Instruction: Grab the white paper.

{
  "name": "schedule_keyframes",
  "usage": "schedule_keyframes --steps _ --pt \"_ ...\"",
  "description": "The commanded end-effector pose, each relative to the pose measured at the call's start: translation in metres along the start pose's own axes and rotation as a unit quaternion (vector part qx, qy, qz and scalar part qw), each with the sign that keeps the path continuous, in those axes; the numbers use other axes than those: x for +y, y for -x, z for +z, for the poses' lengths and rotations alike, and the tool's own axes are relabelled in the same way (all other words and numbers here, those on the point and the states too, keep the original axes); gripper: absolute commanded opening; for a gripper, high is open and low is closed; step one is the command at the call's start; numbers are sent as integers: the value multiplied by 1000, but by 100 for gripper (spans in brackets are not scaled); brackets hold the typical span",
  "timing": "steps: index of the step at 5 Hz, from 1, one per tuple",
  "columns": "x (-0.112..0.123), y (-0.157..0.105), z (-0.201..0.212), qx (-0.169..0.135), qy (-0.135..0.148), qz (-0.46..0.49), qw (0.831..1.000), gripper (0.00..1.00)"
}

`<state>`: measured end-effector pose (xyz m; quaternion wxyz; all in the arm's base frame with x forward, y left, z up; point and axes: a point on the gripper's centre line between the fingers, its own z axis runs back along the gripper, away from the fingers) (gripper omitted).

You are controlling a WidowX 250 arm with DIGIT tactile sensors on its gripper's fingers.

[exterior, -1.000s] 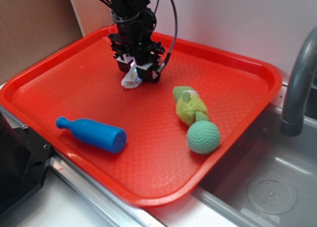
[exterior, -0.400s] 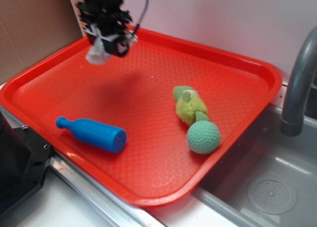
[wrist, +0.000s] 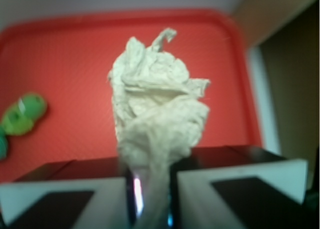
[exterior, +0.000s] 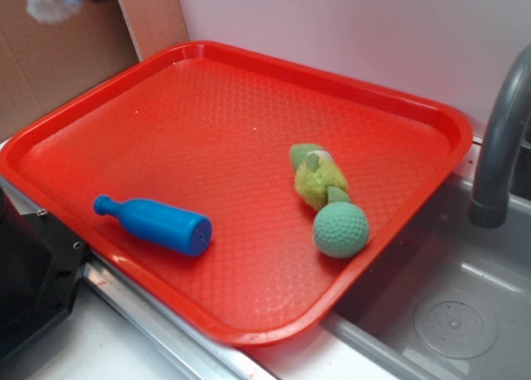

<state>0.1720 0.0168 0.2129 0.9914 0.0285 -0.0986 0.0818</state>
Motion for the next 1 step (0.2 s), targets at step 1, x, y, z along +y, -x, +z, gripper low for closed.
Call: schedule_keyframes --steps 1 --pt "-6 -8 21 9 -2 -4 1000 0"
